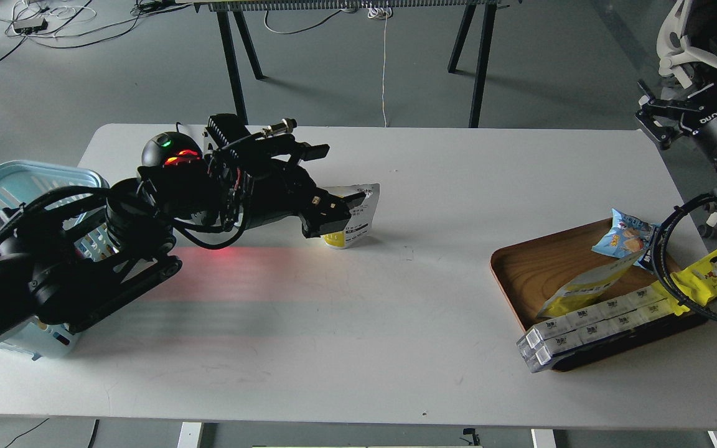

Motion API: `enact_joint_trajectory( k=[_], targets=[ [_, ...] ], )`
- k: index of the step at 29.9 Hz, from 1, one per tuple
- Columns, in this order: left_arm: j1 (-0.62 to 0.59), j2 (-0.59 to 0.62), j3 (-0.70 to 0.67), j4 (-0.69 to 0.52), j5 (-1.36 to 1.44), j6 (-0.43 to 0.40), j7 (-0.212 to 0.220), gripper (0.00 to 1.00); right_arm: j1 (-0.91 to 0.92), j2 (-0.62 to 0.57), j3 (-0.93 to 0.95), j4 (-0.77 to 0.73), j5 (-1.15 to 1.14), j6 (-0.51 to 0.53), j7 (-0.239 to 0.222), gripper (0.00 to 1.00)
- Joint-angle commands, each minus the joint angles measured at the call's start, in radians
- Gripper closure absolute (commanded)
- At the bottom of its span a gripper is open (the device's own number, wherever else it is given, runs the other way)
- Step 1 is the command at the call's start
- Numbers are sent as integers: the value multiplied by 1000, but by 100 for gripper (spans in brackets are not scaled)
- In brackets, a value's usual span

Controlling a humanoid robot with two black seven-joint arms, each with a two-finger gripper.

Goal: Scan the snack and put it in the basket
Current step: 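Reach the left gripper toward the yellow pouch beside the scanner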

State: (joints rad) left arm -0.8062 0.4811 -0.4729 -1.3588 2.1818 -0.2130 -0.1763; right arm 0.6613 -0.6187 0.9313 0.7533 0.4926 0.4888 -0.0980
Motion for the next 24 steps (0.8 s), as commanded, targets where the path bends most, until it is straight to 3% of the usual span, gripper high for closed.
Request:
enact_joint_trajectory(
  k=[1,11,14,17,20,22,24],
  targets=[
    [1,-44,0,58,0,-5,1,3,0,1,0,0,0,0,1,2],
    [1,-111,20,205,0,-2,24,15,-2,14,0,-22,0,0,1,2],
    [1,-113,20,228,0,-2,32,30,-2,14,0,-22,0,0,1,2],
    [1,-108,20,234,0,-2,35,59,-2,19,0,-22,0,0,1,2],
    [1,-104,20,234,0,-3,35,69,-2,27,1,-22,0,0,1,2],
    [-1,-101,20,234,0,-3,35,88,-2,27,1,-22,0,0,1,2],
    [1,-101,20,231,0,-3,35,95,-2,27,0,-22,0,0,1,2]
  ],
)
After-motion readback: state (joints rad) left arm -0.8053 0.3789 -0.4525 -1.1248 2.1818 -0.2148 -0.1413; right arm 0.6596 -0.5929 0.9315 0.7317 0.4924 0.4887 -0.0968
